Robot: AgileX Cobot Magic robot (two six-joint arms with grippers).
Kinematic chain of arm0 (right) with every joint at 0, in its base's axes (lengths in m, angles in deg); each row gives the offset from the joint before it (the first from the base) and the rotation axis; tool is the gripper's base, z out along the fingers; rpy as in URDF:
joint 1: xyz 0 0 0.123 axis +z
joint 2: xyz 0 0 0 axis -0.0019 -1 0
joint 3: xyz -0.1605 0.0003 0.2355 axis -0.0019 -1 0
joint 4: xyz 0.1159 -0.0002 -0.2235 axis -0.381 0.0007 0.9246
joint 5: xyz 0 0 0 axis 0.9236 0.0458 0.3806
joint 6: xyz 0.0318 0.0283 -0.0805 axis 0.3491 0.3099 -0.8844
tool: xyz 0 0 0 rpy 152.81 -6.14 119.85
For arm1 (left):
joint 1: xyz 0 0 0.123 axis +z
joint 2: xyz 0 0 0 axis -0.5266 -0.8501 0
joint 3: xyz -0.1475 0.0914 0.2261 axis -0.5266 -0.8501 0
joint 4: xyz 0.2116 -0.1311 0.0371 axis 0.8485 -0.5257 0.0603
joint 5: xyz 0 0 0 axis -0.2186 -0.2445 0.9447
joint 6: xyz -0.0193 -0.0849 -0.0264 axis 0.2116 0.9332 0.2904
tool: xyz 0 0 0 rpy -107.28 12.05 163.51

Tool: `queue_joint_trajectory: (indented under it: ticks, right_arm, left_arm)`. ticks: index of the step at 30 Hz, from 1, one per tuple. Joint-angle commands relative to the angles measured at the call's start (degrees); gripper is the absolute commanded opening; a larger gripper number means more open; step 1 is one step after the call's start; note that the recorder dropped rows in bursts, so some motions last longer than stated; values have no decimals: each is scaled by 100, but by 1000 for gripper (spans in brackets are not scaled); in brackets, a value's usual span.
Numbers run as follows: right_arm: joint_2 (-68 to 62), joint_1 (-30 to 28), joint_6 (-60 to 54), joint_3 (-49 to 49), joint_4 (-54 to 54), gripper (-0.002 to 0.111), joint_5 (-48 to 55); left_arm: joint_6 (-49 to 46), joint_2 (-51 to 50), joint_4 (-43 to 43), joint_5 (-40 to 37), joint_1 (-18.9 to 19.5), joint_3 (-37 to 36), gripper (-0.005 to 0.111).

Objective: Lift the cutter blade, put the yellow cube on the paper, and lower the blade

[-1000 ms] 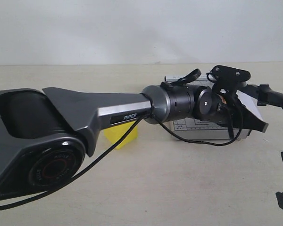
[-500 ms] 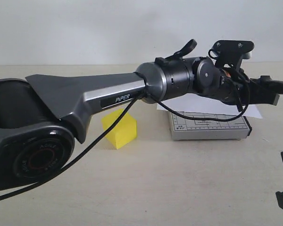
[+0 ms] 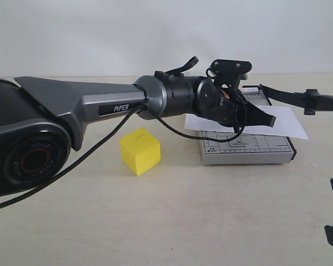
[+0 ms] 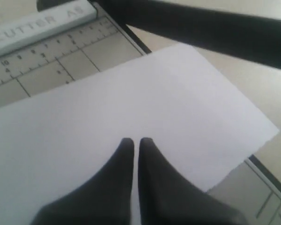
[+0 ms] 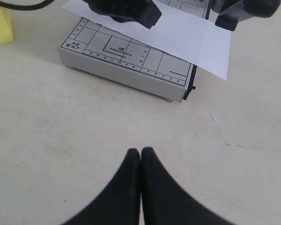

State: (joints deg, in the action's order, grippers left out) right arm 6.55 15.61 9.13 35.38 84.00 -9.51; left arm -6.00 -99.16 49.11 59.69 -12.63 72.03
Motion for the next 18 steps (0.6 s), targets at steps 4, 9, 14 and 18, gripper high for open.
queue_joint_trajectory:
  ticks: [4, 9, 14, 18]
  right_arm:
    - [20, -11, 65, 39, 3, 0, -18]
    - [20, -11, 65, 39, 3, 0, -18]
    - [20, -11, 65, 39, 3, 0, -18]
    - [20, -11, 93, 75, 3, 0, -18]
  left_arm:
    - [113, 40, 40, 382, 125, -140, 4]
    - [113, -28, 40, 369, 125, -161, 4]
    - [124, -132, -1, 369, 113, -161, 4]
    - [135, -230, -1, 228, 113, -161, 4]
